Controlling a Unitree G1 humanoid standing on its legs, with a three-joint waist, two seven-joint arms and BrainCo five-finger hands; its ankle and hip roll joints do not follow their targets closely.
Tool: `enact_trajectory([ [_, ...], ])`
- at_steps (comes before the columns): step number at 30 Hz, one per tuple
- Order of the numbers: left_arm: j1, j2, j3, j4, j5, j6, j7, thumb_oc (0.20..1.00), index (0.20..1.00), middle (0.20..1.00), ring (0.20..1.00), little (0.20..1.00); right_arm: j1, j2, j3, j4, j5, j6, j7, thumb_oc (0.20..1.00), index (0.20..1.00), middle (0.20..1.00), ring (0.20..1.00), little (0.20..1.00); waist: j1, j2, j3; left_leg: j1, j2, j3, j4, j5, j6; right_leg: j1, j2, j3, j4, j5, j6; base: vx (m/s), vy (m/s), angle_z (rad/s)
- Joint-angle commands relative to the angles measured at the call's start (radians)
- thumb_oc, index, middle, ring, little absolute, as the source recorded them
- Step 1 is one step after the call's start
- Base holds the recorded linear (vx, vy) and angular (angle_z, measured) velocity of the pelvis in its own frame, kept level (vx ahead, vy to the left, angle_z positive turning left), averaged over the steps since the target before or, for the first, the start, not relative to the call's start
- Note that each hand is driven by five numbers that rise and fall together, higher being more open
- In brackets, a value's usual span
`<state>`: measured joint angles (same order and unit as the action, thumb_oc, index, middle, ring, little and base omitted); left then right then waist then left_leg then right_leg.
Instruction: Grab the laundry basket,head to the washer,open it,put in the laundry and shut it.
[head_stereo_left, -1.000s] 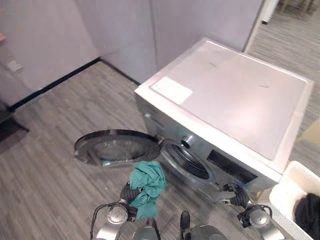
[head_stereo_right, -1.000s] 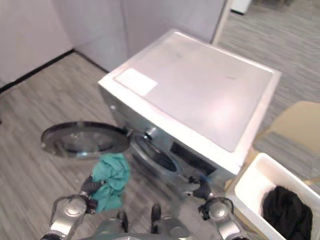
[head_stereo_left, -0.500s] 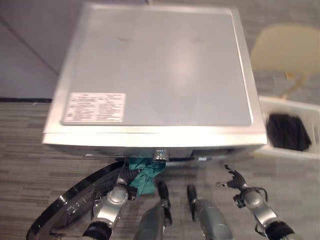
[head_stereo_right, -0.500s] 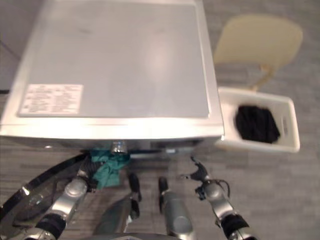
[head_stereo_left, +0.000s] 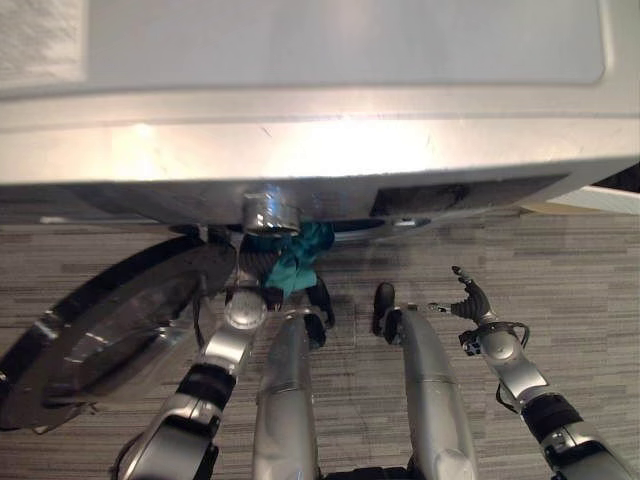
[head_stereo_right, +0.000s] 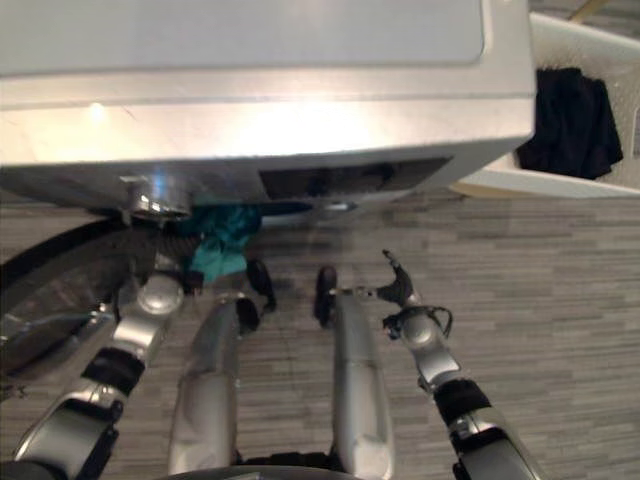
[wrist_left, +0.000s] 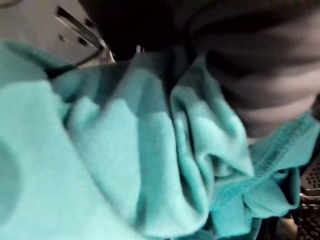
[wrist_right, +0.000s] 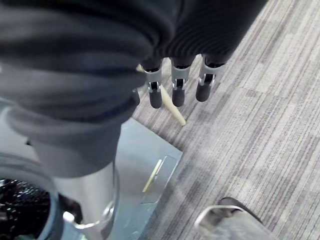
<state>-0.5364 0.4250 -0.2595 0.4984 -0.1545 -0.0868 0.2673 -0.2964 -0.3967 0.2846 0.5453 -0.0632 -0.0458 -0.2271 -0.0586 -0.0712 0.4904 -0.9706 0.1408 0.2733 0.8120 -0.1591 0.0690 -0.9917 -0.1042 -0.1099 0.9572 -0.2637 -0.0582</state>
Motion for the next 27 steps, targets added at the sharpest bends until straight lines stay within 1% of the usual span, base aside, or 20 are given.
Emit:
enact_trajectory([
  [1, -0.062, 0.041, -0.02, -0.031, 0.007, -0.07, 0.077, 0.2, 0.2, 0.2, 0.2, 0.2, 0.094, -0.015, 0.011, -0.073, 0.028, -0.052, -0.031, 1.0, 1.0, 1.0, 1.0, 1.0, -0.03, 0.024, -0.105, -0.037, 0.061, -0.079, 0.133, -0.122, -0.013, -0.023, -0.016, 0.028, -0.065, 0.021, 0.083, -0.04, -0.043, 0.04],
  [2, -0.168, 0.079, -0.037, -0.001, 0.022, -0.067, 0.112, 0.2, 0.2, 0.2, 0.2, 0.2, 0.108, -0.017, 0.017, -0.089, 0.036, -0.071, -0.03, 1.0, 1.0, 1.0, 1.0, 1.0, -0.042, 0.023, -0.106, -0.099, 0.075, -0.097, 0.195, -0.147, -0.008, -0.082, -0.016, 0.034, -0.007, -0.005, 0.074, -0.04, -0.043, 0.03],
  [3, -0.173, 0.08, -0.04, 0.003, 0.022, -0.068, 0.113, 0.2, 0.2, 0.2, 0.2, 0.2, 0.107, -0.016, 0.016, -0.089, 0.036, -0.071, -0.03, 1.0, 1.0, 1.0, 1.0, 1.0, -0.041, 0.023, -0.107, -0.106, 0.076, -0.099, 0.2, -0.149, -0.008, -0.088, -0.016, 0.033, -0.002, -0.008, 0.074, -0.03, -0.05, -0.02],
  [4, -0.237, 0.105, -0.048, 0.027, 0.029, -0.064, 0.139, 0.2, 0.2, 0.2, 0.2, 0.2, 0.113, -0.019, 0.021, -0.099, 0.043, -0.083, -0.028, 1.0, 1.0, 1.0, 1.0, 1.0, -0.05, 0.021, -0.109, -0.132, 0.082, -0.107, 0.23, -0.158, -0.007, -0.111, -0.015, 0.036, 0.019, -0.017, 0.07, -0.01, -0.052, -0.02],
  [5, -0.367, 0.157, -0.085, 0.078, 0.056, -0.058, 0.191, 0.2, 0.2, 0.2, 0.2, 0.2, 0.121, -0.021, 0.028, -0.117, 0.055, -0.102, -0.024, 1.0, 1.0, 1.0, 1.0, 1.0, -0.062, 0.019, -0.112, -0.196, 0.095, -0.125, 0.293, -0.177, -0.007, -0.17, -0.014, 0.037, 0.075, -0.033, 0.069, -0.02, -0.065, -0.01],
  [7, -0.468, 0.2, -0.124, 0.125, 0.079, -0.052, 0.223, 0.2, 0.2, 0.2, 0.2, 0.2, 0.119, -0.025, 0.042, -0.115, 0.064, -0.12, -0.023, 1.0, 1.0, 1.0, 1.0, 1.0, -0.072, 0.02, -0.116, -0.233, 0.102, -0.136, 0.328, -0.19, -0.005, -0.204, -0.012, 0.036, 0.101, -0.041, 0.068, -0.01, -0.054, -0.11],
  [9, -0.606, 0.247, -0.199, 0.216, 0.086, -0.041, 0.234, 0.2, 0.2, 0.2, 0.2, 0.2, 0.102, -0.037, 0.05, -0.115, 0.078, -0.134, -0.025, 1.0, 1.0, 1.0, 1.0, 1.0, -0.082, 0.021, -0.117, -0.286, 0.106, -0.148, 0.365, -0.2, -0.001, -0.248, -0.01, 0.033, 0.131, -0.05, 0.066, -0.02, -0.024, -0.17],
  [10, -0.654, 0.262, -0.235, 0.27, 0.089, -0.031, 0.222, 0.57, 0.57, 0.57, 0.57, 0.57, 0.094, -0.048, 0.055, -0.114, 0.085, -0.138, -0.027, 1.0, 1.0, 1.0, 1.0, 1.0, -0.09, 0.024, -0.12, -0.307, 0.107, -0.152, 0.379, -0.203, 0.001, -0.267, -0.007, 0.033, 0.14, -0.049, 0.067, -0.01, 0.004, 0.21],
  [11, -0.663, 0.261, -0.241, 0.277, 0.086, -0.034, 0.221, 0.768, 0.768, 0.768, 0.768, 0.768, 0.091, -0.046, 0.053, -0.113, 0.085, -0.138, -0.027, 1.0, 1.0, 1.0, 1.0, 1.0, -0.089, 0.023, -0.121, -0.313, 0.107, -0.153, 0.382, -0.203, 0.001, -0.272, -0.007, 0.032, 0.143, -0.05, 0.067, -0.02, -0.001, 0.21],
  [12, -0.773, 0.302, -0.335, 0.409, 0.122, -0.007, 0.164, 1.0, 1.0, 1.0, 1.0, 1.0, 0.066, -0.066, 0.063, -0.107, 0.099, -0.14, -0.018, 1.0, 1.0, 1.0, 1.0, 1.0, -0.101, 0.028, -0.126, -0.362, 0.108, -0.169, 0.414, -0.207, 0.007, -0.313, 0.003, 0.036, 0.166, -0.048, 0.069, -0.01, -0.009, 0.08],
  [14, -0.793, 0.325, -0.383, 0.415, 0.187, 0.001, 0.143, 1.0, 1.0, 1.0, 1.0, 1.0, 0.061, -0.075, 0.063, -0.11, 0.094, -0.143, -0.012, 1.0, 1.0, 1.0, 1.0, 1.0, -0.098, 0.03, -0.13, -0.388, 0.106, -0.179, 0.432, -0.208, 0.009, -0.331, 0.005, 0.031, 0.179, -0.049, 0.07, 0.01, -0.017, -0.08],
  [15, -0.763, 0.311, -0.374, 0.411, 0.189, 0.012, 0.113, 1.0, 1.0, 1.0, 1.0, 1.0, 0.065, -0.077, 0.062, -0.114, 0.092, -0.139, -0.006, 1.0, 1.0, 1.0, 1.0, 1.0, -0.092, 0.033, -0.136, -0.402, 0.106, -0.187, 0.446, -0.212, 0.013, -0.341, 0.006, 0.026, 0.189, -0.051, 0.07, 0.03, -0.011, 0.06],
  [17, -0.708, 0.276, -0.395, 0.442, 0.275, 0.026, 0.043, 1.0, 1.0, 1.0, 1.0, 1.0, 0.078, -0.078, 0.059, -0.106, 0.086, -0.132, 0.012, 1.0, 1.0, 1.0, 1.0, 1.0, -0.083, 0.033, -0.157, -0.392, 0.096, -0.192, 0.442, -0.214, 0.011, -0.335, 0.006, 0.024, 0.19, -0.059, 0.067, 0.03, -0.014, 0.09],
  [18, -0.691, 0.268, -0.382, 0.432, 0.272, 0.025, 0.041, 1.0, 1.0, 1.0, 1.0, 1.0, 0.081, -0.08, 0.057, -0.105, 0.085, -0.134, 0.011, 1.0, 1.0, 1.0, 1.0, 1.0, -0.081, 0.033, -0.163, -0.385, 0.093, -0.191, 0.435, -0.213, 0.01, -0.329, 0.004, 0.023, 0.185, -0.061, 0.066, 0.02, -0.033, 0.08],
  [20, -0.584, 0.243, -0.315, 0.377, 0.25, 0.018, 0.044, 1.0, 1.0, 1.0, 1.0, 1.0, 0.089, -0.075, 0.05, -0.092, 0.087, -0.131, 0.011, 1.0, 1.0, 1.0, 1.0, 1.0, -0.071, 0.036, -0.18, -0.354, 0.086, -0.189, 0.399, -0.206, 0.003, -0.298, -0.003, 0.017, 0.162, -0.062, 0.065, -0.01, -0.027, 0.14],
  [21, -0.493, 0.226, -0.27, 0.324, 0.24, 0.011, 0.046, 1.0, 1.0, 1.0, 1.0, 1.0, 0.09, -0.065, 0.039, -0.082, 0.087, -0.122, 0.008, 1.0, 1.0, 1.0, 1.0, 1.0, -0.058, 0.034, -0.187, -0.319, 0.081, -0.187, 0.364, -0.198, -0.005, -0.264, -0.009, 0.011, 0.136, -0.061, 0.065, -0.03, -0.019, 0.25],
  [23, -0.363, 0.189, -0.199, 0.259, 0.207, 0.004, 0.045, 1.0, 1.0, 1.0, 1.0, 1.0, 0.099, -0.054, 0.034, -0.074, 0.085, -0.11, 0.002, 1.0, 1.0, 1.0, 1.0, 1.0, -0.048, 0.031, -0.196, -0.259, 0.074, -0.177, 0.302, -0.182, -0.016, -0.206, -0.012, 0.003, 0.084, -0.054, 0.067, -0.03, -0.016, 0.21],
  [24, -0.207, 0.144, -0.133, 0.171, 0.168, -0.005, 0.036, 1.0, 1.0, 1.0, 1.0, 1.0, 0.113, -0.039, 0.013, -0.058, 0.074, -0.088, 0.0, 1.0, 1.0, 1.0, 1.0, 1.0, -0.028, 0.03, -0.205, -0.184, 0.069, -0.164, 0.23, -0.166, -0.029, -0.135, -0.021, -0.01, 0.019, -0.045, 0.074, -0.02, -0.015, 0.2],
  [27, 0.003, 0.075, -0.05, 0.095, 0.13, -0.018, 0.003, 1.0, 1.0, 1.0, 1.0, 1.0, 0.132, -0.025, -0.012, -0.019, 0.067, -0.061, 0.001, 1.0, 1.0, 1.0, 1.0, 1.0, -0.01, 0.023, -0.211, -0.027, 0.051, -0.136, 0.091, -0.129, -0.047, 0.006, -0.027, -0.023, -0.09, -0.018, 0.085, 0.02, 0.002, 0.24],
])
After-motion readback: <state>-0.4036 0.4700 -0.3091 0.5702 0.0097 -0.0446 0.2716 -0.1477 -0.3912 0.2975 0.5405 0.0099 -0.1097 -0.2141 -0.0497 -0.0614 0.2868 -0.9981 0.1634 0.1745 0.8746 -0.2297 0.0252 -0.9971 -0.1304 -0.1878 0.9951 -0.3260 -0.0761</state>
